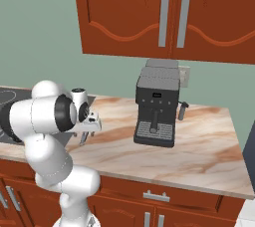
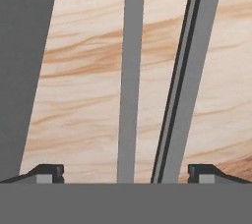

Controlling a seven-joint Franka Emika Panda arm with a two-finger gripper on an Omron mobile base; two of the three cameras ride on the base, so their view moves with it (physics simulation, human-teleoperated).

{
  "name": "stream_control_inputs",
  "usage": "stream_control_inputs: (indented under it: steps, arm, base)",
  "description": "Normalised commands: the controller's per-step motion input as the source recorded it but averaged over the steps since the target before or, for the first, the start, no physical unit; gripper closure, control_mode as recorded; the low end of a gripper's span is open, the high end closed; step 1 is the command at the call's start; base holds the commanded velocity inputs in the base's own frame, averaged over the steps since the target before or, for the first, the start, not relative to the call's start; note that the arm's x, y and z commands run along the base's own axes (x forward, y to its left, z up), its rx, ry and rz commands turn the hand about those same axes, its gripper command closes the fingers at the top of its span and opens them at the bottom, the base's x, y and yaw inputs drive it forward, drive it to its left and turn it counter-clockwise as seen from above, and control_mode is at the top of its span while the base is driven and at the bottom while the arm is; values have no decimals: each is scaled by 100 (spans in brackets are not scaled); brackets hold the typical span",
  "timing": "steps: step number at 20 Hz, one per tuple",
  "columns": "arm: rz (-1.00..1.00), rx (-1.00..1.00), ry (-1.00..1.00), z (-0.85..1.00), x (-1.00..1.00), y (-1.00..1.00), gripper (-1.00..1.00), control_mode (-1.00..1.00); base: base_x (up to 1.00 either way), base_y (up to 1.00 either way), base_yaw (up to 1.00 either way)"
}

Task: Pick up the tongs from the counter and place them near the plate next to the oven.

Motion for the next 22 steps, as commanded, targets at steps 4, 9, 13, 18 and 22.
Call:
stream_control_inputs:
  steps: [4, 9, 13, 18, 22]
  arm:
    - [-3, -1, 0, -58, 0, -7, -100, -100]
    - [-2, 3, 0, -32, 0, 0, -100, -100]
    - [-2, 6, 0, -31, 0, 0, 100, -100]
    - [-1, 3, 0, -16, 0, 0, 100, -100]
    - [0, 0, 0, 0, 1, 0, 100, -100]
  base:
    - [0, 0, 0]
    - [0, 0, 0]
    - [0, 0, 0]
    - [0, 0, 0]
    - [0, 0, 0]
